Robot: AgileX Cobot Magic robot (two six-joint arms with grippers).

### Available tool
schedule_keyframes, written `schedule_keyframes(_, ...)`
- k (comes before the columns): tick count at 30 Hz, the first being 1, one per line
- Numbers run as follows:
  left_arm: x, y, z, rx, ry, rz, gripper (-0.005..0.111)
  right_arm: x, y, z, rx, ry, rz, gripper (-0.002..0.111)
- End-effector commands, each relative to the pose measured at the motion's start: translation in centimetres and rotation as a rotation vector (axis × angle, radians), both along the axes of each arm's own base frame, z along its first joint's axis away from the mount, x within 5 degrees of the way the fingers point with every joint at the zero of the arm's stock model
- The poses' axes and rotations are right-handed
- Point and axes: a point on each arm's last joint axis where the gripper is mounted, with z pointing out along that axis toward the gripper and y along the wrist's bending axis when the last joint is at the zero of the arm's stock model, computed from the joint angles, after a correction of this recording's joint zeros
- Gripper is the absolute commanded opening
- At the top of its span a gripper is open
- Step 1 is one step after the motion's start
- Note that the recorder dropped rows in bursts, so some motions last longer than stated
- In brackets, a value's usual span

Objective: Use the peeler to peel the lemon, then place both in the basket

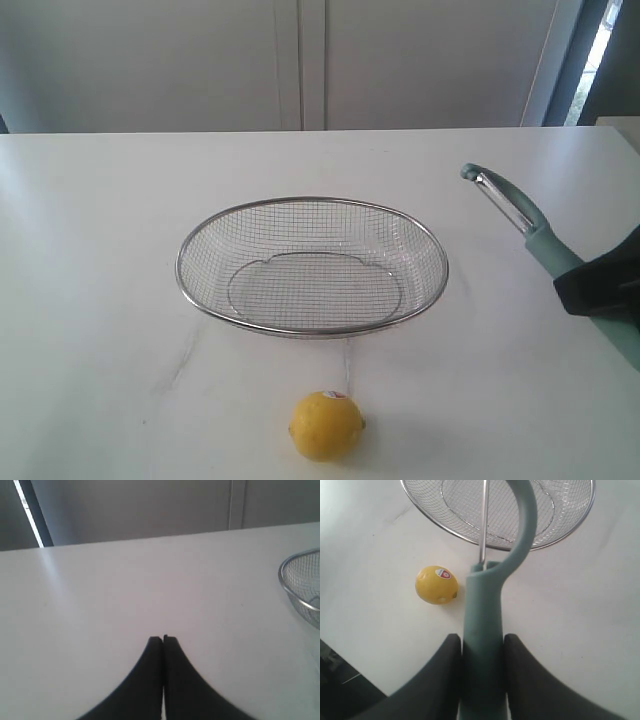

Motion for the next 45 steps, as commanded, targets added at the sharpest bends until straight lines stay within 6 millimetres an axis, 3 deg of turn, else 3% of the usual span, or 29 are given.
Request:
schedule_keyframes(1,0.1,0.1,1.0,-0.015,-0.112,0.017,0.0,-0.2,0.1,0.1,0.007,-0.007,0.003,0.0)
schedule_keyframes(8,0.0,0.3,2.3,-0.06,-0.255,0.037,0.0,-0.2,0.1,0.1,0.007,-0.011,0.001,0.0)
schedule_keyframes(15,-0.3,0.6,4.0,-0.54,-0.429,0.022,0.0,-0.2,0.1,0.1,0.007,-0.011,0.001,0.0)
schedule_keyframes(17,-0.5,0.7,4.6,-0.596,-0.494,0.007,0.0,-0.2,0.1,0.1,0.007,-0.011,0.001,0.0)
schedule_keyframes(23,-1.3,0.0,6.2,-0.43,-0.681,-0.089,0.0,-0.2,0.1,0.1,0.007,-0.011,0.001,0.0)
schedule_keyframes(30,-1.0,-0.1,9.7,-0.287,-0.43,-0.031,0.0,-0.1,0.1,0.1,0.008,-0.011,0.001,0.0)
schedule_keyframes(33,0.9,0.6,13.4,-0.147,-0.326,0.068,0.0,-0.1,0.1,0.1,0.008,-0.013,0.0,0.0)
schedule_keyframes(36,3.5,0.7,13.7,-0.083,-0.234,0.084,0.0,-0.1,0.1,0.1,0.008,-0.013,0.0,0.0)
schedule_keyframes(40,7.3,0.6,12.5,0.045,-0.076,0.076,0.0,-0.1,0.1,0.1,0.008,-0.013,0.0,0.0)
schedule_keyframes(41,9.4,0.4,11.3,0.132,0.018,0.041,0.0,-0.1,0.1,0.1,0.008,-0.013,0.0,0.0)
schedule_keyframes(42,11.0,0.2,10.3,0.105,0.099,0.031,0.0,-0.1,0.1,0.1,0.008,-0.013,0.0,0.0)
schedule_keyframes(45,14.2,0.0,7.7,0.111,0.262,0.001,0.0,-0.1,0.1,0.1,0.008,-0.013,0.0,0.0)
